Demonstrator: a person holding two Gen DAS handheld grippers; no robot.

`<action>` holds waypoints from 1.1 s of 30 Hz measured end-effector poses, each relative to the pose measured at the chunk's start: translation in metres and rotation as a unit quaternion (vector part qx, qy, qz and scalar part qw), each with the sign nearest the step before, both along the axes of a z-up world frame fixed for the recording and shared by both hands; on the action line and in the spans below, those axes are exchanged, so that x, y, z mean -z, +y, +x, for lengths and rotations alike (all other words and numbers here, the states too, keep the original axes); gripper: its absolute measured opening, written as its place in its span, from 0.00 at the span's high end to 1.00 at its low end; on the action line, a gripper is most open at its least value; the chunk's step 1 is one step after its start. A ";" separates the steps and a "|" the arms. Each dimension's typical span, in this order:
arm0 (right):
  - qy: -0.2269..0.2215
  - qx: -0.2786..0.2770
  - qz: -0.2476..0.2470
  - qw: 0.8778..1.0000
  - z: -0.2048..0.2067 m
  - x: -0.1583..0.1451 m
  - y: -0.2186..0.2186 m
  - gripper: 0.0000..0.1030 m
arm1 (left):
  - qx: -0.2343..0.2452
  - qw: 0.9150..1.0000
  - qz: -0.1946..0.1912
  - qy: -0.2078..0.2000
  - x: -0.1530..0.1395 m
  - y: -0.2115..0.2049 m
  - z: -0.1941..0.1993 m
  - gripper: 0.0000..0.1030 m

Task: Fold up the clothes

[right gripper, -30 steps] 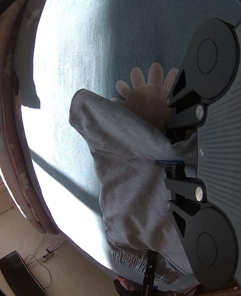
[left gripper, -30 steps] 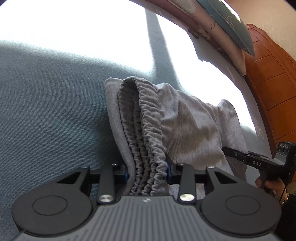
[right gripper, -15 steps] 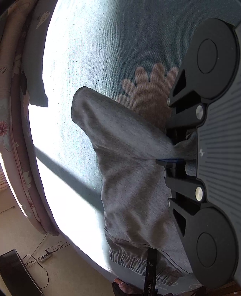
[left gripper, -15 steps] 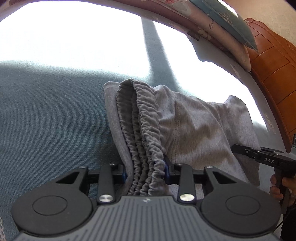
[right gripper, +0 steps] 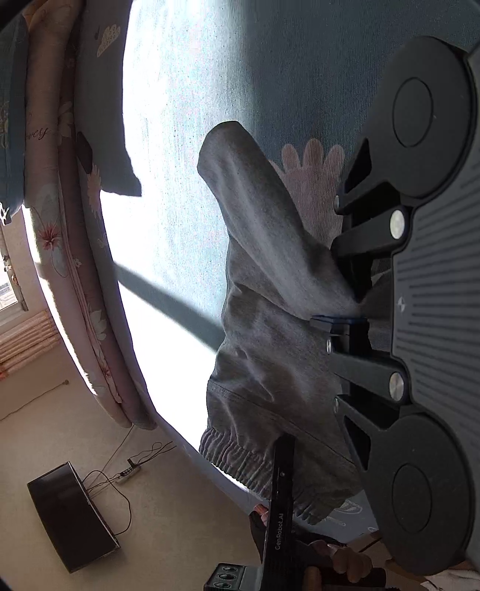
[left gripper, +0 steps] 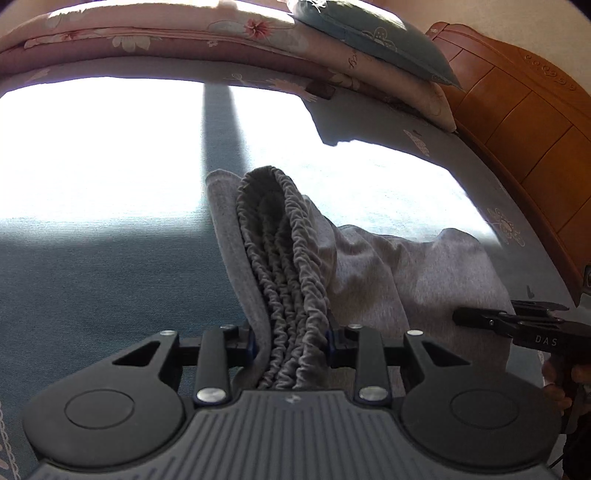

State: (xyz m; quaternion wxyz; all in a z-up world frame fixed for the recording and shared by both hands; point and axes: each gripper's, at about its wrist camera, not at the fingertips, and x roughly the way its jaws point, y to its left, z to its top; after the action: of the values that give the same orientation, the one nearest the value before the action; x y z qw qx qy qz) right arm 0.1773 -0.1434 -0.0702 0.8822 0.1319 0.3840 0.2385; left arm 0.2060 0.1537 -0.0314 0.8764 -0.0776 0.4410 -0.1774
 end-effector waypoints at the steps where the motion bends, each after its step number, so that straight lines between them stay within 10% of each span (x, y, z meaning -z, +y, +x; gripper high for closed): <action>1: -0.003 0.003 0.004 1.000 -0.005 -0.003 -0.005 0.87 | 0.010 1.000 0.000 -0.003 -0.004 -0.011 0.001 0.71; 18: -0.087 0.155 -0.001 0.984 -0.107 -0.043 -0.165 0.84 | 0.207 0.977 -0.024 -0.049 -0.045 -0.272 0.023 0.71; 33: -0.124 0.332 -0.008 0.935 -0.141 -0.031 -0.310 0.80 | 0.341 0.938 -0.025 -0.060 -0.045 -0.503 0.041 0.71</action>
State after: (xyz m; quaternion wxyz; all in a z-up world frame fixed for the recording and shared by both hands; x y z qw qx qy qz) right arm 0.0366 -0.4537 -0.0392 0.9528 0.2141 0.2074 -0.0571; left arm 0.2467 -0.3488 0.0135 0.7857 0.0661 0.3829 -0.4813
